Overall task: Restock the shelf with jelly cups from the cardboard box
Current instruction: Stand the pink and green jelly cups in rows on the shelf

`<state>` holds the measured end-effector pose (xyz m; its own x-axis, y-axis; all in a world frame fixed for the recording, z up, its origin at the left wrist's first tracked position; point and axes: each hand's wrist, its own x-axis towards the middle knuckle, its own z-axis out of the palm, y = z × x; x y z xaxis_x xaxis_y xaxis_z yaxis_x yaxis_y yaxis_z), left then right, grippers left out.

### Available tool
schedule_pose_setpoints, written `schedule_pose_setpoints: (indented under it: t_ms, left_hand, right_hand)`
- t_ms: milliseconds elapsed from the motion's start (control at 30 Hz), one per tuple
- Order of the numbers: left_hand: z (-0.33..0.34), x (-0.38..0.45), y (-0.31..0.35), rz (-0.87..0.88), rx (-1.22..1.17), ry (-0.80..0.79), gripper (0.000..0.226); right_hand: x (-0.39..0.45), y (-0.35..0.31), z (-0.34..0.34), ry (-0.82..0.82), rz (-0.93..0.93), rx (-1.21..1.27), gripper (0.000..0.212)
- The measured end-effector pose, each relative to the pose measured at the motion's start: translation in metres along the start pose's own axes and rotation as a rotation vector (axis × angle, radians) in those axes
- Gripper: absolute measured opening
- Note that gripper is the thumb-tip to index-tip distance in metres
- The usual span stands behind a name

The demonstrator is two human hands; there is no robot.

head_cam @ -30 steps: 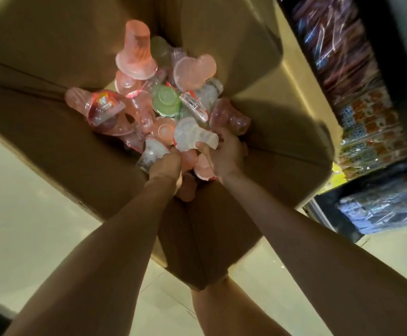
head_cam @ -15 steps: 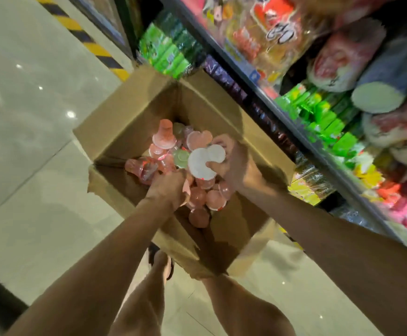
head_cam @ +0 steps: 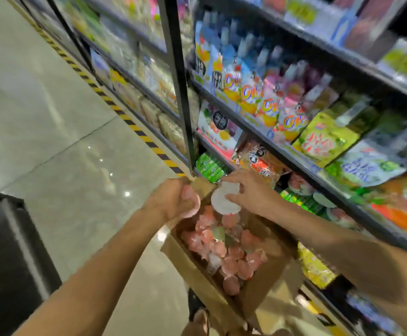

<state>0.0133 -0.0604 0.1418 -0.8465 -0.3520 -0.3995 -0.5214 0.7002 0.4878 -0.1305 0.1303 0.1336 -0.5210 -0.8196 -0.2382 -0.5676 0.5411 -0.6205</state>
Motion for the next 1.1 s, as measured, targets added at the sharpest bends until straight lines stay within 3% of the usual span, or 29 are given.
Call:
schedule_pose_setpoints:
  t_ms: [133,267,400,633,833,1100]
  left_hand:
    - [-0.078,-0.048,0.037,0.004,0.087,0.088,0.025]
    - [-0.144,-0.090,0.074,-0.015,0.122,0.159,0.044]
    - [-0.214,-0.129,0.118,0.047,0.203,0.232,0.041]
    - [-0.334,-0.199,0.195,0.171,0.231,0.419,0.050]
    - [-0.394,-0.233,0.255,0.313,0.266,0.494,0.056]
    - [-0.412,-0.237,0.313,0.358,0.296,0.493,0.032]
  right_hand:
    - [-0.016,-0.070,-0.071,-0.052,-0.045,-0.087,0.044]
    - [-0.038,-0.138,-0.141,-0.038,-0.156,-0.192,0.049]
    - [-0.058,-0.200,-0.212,-0.024,-0.259,-0.311,0.052]
    - [-0.101,-0.292,-0.325,0.178,-0.411,-0.395,0.052]
    - [-0.134,-0.323,-0.395,0.320,-0.474,-0.454,0.049]
    - [-0.156,-0.317,-0.442,0.400,-0.442,-0.418,0.049]
